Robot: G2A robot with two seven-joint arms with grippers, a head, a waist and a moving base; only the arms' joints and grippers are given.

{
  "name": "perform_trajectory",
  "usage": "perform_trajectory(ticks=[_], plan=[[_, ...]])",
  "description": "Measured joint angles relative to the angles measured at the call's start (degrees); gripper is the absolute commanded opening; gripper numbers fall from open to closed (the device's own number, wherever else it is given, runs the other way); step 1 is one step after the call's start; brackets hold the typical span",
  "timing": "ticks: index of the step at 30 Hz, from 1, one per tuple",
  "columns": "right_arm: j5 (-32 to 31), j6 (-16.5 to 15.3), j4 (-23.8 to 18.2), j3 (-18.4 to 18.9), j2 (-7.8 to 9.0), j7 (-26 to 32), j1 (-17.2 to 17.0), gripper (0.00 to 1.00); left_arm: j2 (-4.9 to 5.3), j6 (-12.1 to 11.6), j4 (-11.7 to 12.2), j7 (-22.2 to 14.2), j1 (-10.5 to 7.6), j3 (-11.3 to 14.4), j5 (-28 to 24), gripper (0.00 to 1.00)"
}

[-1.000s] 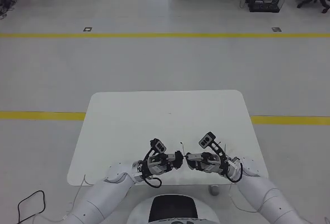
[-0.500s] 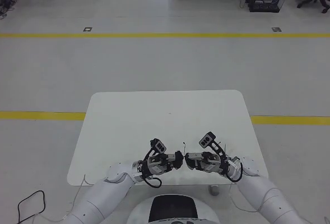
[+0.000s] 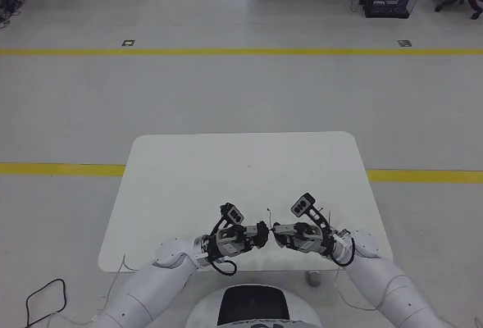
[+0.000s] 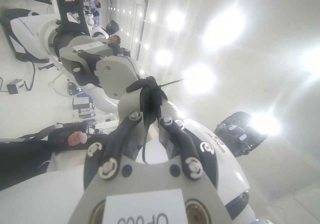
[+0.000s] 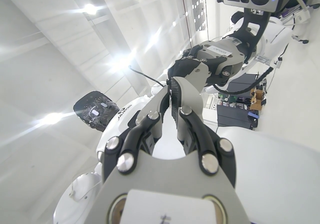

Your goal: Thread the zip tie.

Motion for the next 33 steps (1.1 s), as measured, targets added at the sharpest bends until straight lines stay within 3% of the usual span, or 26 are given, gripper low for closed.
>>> perform_trajectory(ticks=[33], plan=[[-1.3, -0.4, 1.5, 0.8, -0.5, 0.0, -0.3, 0.0, 0.11, -0.3, -0.1, 0.6, 0.14, 0.0, 0.4, 0.0]])
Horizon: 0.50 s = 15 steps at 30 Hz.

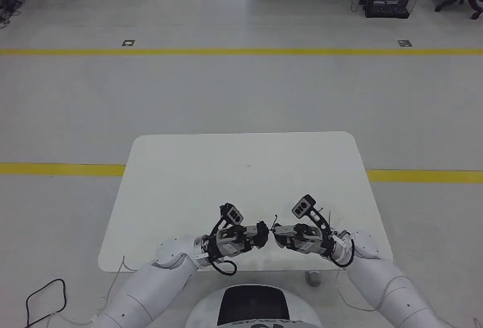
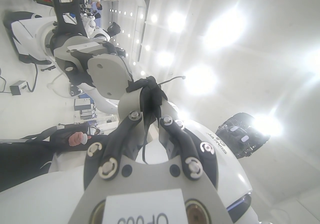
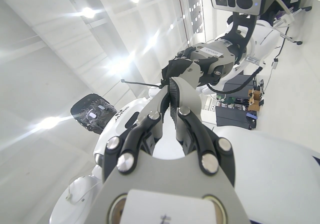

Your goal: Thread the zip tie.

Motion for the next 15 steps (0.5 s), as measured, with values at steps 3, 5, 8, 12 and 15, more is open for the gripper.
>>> perform_trajectory(ticks=[3, 5, 8, 12, 15], plan=[[-0.1, 0.0, 0.1, 0.1, -0.02, 0.0, -0.1, 0.0, 0.0, 0.0, 0.0, 0.0, 0.0, 0.0, 0.0, 0.0], [-0.2, -0.1, 0.2, 0.2, -0.05, 0.0, -0.2, 0.0, 0.0, 0.0, 0.0, 0.0, 0.0, 0.0, 0.0, 0.0], [-0.3, -0.1, 0.4, 0.3, -0.1, 0.0, -0.3, 0.0, 0.0, 0.0, 0.0, 0.0, 0.0, 0.0, 0.0, 0.0], [-0.5, -0.1, 0.6, 0.4, -0.17, 0.0, -0.3, 0.0, 0.0, 0.0, 0.0, 0.0, 0.0, 0.0, 0.0, 0.0], [-0.7, -0.1, 0.8, 0.5, -0.24, 0.0, -0.3, 0.0, 0.0, 0.0, 0.0, 0.0, 0.0, 0.0, 0.0, 0.0]])
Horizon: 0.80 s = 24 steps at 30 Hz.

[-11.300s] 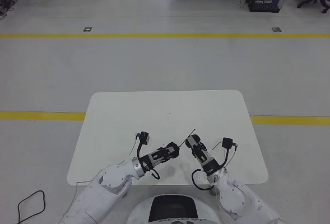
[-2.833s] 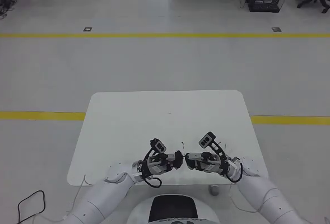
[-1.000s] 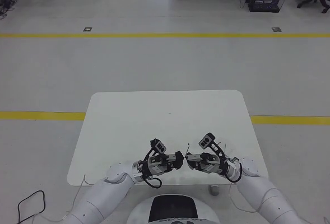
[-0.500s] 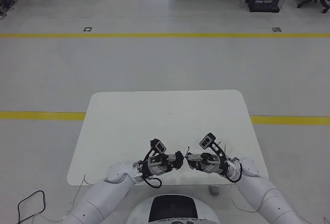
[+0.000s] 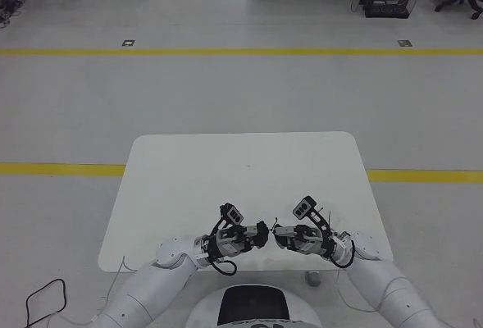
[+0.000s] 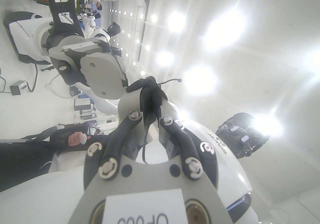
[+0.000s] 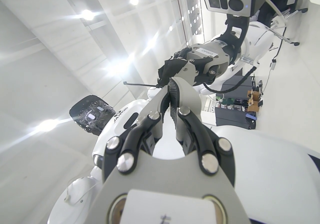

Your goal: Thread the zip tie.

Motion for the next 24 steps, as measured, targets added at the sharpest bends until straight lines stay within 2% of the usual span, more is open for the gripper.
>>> perform_trajectory(ticks=[24], plan=[[-0.9, 0.4, 2.3, -0.1, -0.84, 0.0, 1.0, 0.0, 0.0, 0.0, 0.0, 0.0, 0.0, 0.0, 0.0, 0.0]])
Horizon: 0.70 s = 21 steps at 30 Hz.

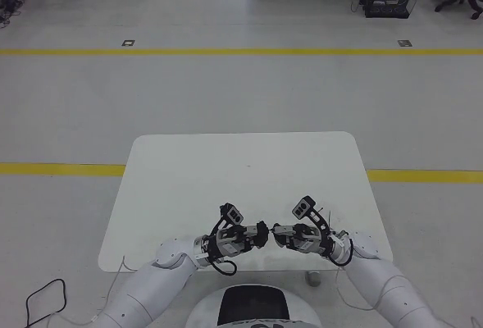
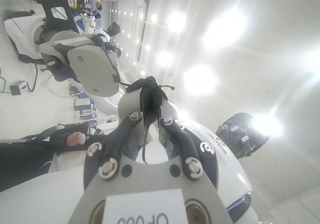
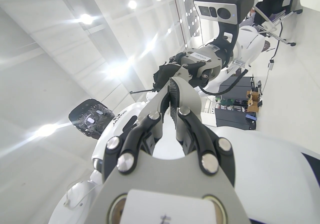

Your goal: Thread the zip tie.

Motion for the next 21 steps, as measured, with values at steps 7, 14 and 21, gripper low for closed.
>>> perform_trajectory(ticks=[7, 14, 21], plan=[[-0.2, 0.3, 0.6, -0.2, -0.28, 0.0, 0.3, 0.0, 0.0, 0.0, 0.0, 0.0, 0.0, 0.0, 0.0, 0.0], [-0.4, 0.6, 1.2, -0.3, -0.52, 0.0, 0.8, 0.0, 0.0, 0.0, 0.0, 0.0, 0.0, 0.0, 0.0, 0.0], [-0.5, 0.7, 1.8, -0.4, -0.74, 0.0, 1.1, 0.0, 0.0, 0.0, 0.0, 0.0, 0.0, 0.0, 0.0, 0.0]])
